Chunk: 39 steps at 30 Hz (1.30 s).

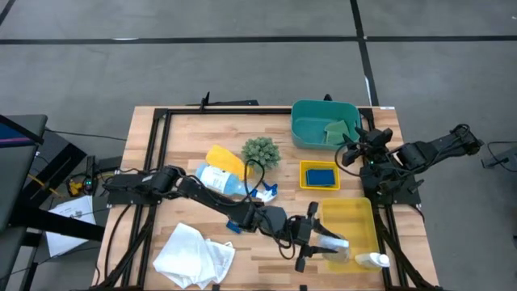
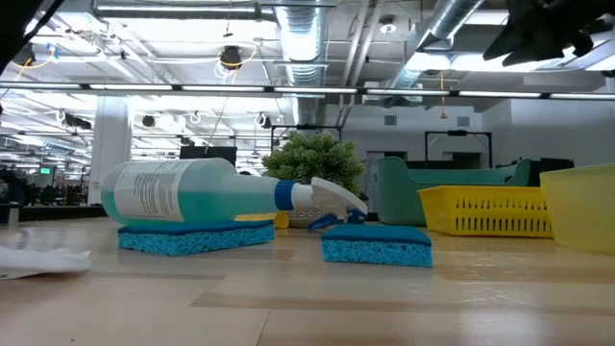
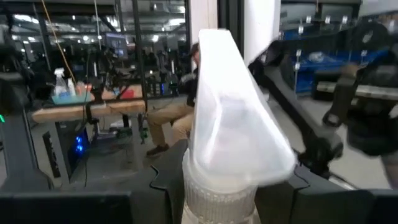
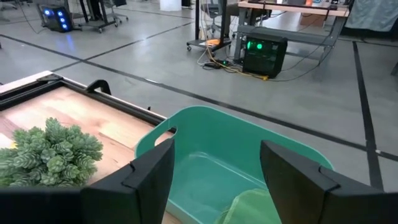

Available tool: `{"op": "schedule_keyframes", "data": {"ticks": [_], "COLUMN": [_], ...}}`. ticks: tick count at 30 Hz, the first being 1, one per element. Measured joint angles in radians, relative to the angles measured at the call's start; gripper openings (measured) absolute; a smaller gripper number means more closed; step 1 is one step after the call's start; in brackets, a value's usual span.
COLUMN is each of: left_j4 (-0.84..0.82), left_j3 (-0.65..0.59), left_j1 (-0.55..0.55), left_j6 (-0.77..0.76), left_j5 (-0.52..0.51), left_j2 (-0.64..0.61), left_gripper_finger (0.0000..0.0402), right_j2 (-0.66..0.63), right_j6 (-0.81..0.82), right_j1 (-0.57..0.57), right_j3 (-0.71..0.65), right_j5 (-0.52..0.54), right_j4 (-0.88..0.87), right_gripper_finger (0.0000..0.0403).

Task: Pick & Place Kitchen Items
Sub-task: Put the transparent bottle into the bottom yellow bin

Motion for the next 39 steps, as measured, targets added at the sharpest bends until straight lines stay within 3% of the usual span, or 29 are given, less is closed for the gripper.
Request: {"op": "schedule_keyframes", "data": {"ticks": [18, 39], "left_j4": [0.002, 0.025], "left_j3": [0.169, 0.167], "left_j1": [0.018, 0.024], "left_j6": [-0.022, -0.026], "left_j5": [-0.002, -0.008], "left_j2": [0.176, 0.226], "left_gripper_finger": [0.0131, 0.0131], "right_j2": [0.000, 0.000], "right_j6": [0.000, 0.000], "right_j1": [0.000, 0.000], "right_j3": [0.000, 0.000], "right_j5": [0.000, 0.000], "right_j4": [0.005, 0.017], "right_gripper_finger": [0.0228, 0.0228]}}
